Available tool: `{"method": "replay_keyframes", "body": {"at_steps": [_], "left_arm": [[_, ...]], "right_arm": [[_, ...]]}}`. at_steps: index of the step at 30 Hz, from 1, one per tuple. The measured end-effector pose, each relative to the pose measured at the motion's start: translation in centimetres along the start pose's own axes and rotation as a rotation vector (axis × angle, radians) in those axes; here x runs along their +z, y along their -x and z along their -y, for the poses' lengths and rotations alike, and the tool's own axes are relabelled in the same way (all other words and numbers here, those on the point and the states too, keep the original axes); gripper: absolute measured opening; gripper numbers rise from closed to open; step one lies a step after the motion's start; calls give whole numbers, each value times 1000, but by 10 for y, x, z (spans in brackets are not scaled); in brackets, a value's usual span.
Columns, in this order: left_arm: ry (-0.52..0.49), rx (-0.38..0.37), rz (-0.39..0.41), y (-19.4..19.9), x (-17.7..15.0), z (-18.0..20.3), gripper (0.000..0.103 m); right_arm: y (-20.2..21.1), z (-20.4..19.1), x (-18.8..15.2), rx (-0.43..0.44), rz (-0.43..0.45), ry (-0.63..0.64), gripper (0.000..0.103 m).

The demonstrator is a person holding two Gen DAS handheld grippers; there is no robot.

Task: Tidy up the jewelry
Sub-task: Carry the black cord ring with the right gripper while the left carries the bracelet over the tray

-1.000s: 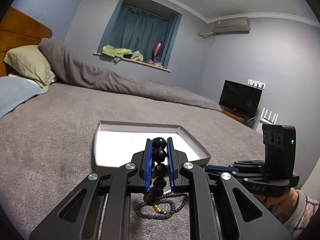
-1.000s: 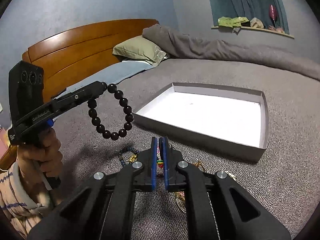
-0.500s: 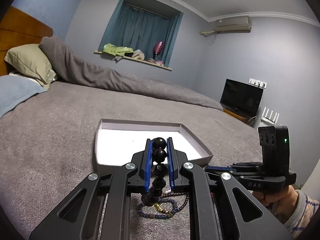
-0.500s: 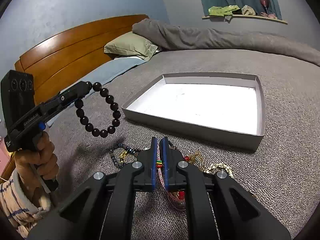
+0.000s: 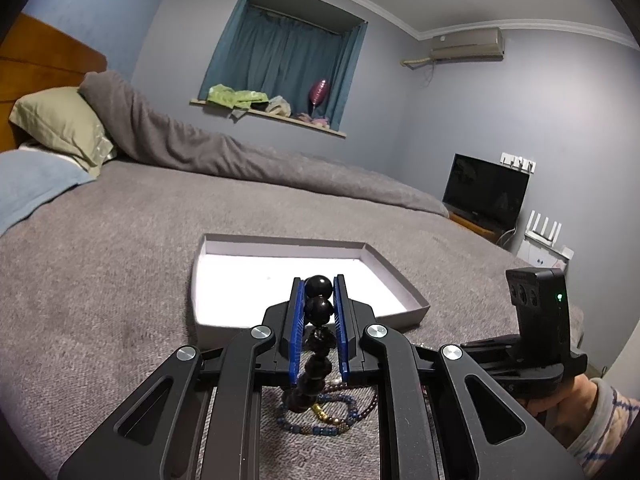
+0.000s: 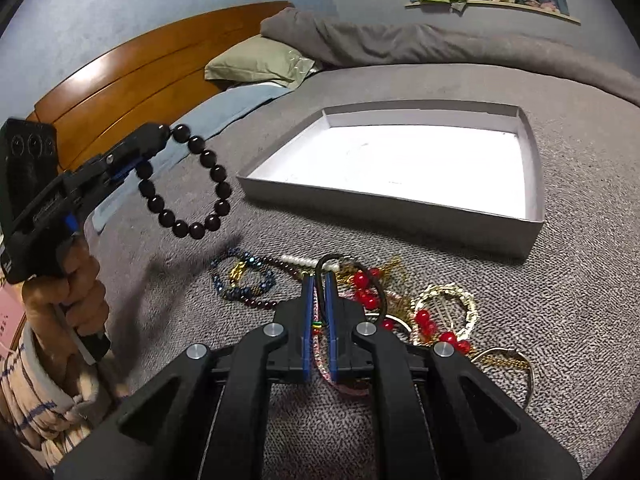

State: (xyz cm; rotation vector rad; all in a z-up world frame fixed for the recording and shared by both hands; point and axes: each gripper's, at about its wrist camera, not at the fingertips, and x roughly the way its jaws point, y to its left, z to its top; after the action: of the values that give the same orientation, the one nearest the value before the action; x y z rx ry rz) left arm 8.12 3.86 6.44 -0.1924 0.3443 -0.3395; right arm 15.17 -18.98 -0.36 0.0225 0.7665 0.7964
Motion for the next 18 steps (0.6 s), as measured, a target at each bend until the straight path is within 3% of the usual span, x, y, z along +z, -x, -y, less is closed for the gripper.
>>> {"method": "replay_keyframes", "body": {"at_steps": [10, 14, 15, 17, 18], "left_arm": [[-6, 6, -2, -1, 0, 0, 15], [-4, 7, -1, 0, -1, -2, 15], [-5, 7, -1, 0, -1, -1, 15], [-4, 8, -1, 0, -1, -2, 15], [-4, 7, 0, 0, -1, -2, 15]], "right_arm": [[7, 2, 1, 44, 23, -46, 6], [13, 2, 1, 11, 44, -26, 6], [13, 0, 1, -1, 44, -16, 10], [10, -5, -2, -10, 28, 13, 34], [9, -7, -4, -14, 25, 29, 34]]}}
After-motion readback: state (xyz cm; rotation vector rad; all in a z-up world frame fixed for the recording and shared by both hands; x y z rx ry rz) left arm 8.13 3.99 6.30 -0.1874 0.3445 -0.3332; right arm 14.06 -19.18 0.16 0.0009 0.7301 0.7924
